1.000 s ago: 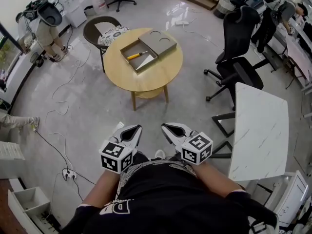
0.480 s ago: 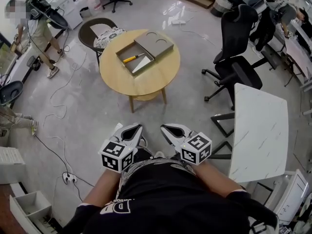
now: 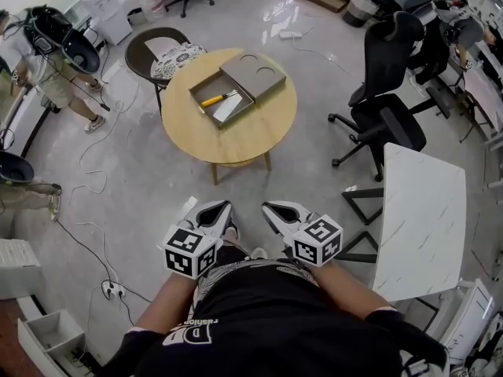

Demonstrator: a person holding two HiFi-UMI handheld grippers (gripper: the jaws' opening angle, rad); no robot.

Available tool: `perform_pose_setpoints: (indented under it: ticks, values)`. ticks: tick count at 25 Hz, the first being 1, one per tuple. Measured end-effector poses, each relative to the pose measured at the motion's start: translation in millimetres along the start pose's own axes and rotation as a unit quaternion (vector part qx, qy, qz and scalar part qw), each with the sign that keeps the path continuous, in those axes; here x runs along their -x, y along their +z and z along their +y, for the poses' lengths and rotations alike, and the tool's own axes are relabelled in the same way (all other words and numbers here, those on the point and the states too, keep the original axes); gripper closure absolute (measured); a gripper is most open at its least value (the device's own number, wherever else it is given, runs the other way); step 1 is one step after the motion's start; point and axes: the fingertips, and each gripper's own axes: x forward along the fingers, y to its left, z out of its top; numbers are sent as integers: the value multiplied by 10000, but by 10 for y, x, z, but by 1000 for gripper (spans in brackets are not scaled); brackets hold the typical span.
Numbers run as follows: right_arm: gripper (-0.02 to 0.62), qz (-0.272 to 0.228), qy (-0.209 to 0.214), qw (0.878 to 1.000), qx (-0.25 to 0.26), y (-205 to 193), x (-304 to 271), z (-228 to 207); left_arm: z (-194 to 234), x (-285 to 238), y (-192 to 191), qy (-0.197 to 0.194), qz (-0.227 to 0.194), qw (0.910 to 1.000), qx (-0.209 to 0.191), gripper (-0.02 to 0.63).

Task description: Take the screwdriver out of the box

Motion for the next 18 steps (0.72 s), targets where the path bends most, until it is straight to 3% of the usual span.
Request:
perform_pose_setpoints:
  ticks: [18]
  values:
    - [598, 213, -249, 9991, 288, 863, -1188, -464, 1277, -418, 995, -194, -252, 9994, -137, 548]
